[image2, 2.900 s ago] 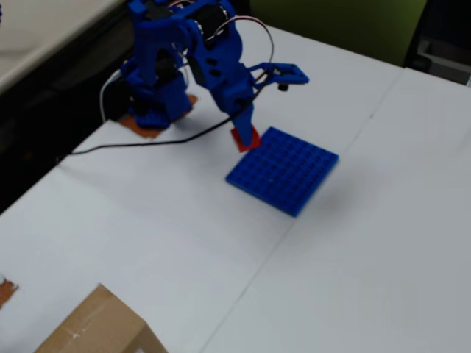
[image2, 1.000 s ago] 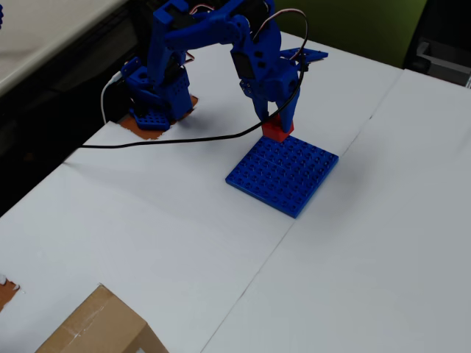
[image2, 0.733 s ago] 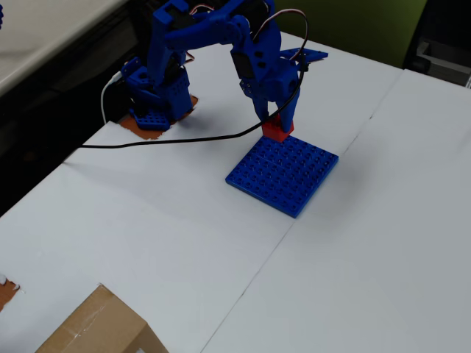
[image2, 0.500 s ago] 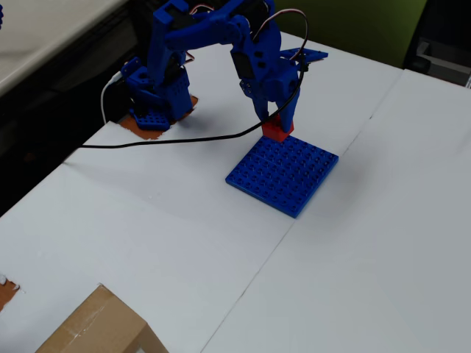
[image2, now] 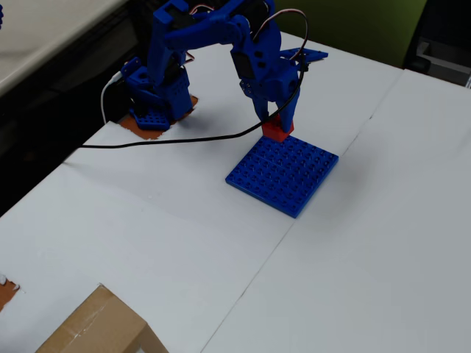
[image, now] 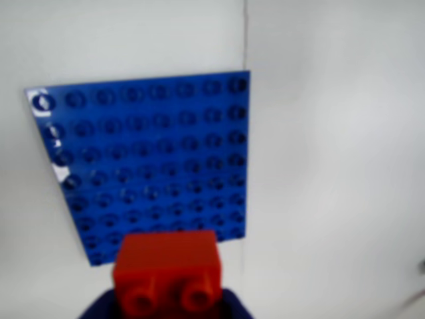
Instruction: Pick up the 2x2 red block and go up the 8x8 blue block.
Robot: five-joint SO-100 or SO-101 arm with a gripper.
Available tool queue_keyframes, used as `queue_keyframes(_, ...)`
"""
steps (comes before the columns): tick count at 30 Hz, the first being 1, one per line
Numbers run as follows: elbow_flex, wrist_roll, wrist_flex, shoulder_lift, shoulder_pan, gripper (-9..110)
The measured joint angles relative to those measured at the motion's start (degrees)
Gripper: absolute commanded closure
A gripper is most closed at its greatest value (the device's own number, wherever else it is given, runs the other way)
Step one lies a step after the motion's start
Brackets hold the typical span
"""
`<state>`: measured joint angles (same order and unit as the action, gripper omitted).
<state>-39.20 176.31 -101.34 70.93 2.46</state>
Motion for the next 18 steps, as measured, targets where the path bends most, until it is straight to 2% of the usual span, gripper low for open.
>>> queue_keyframes(18,2.11,0.00,-0.79,-1.14,0.00,101)
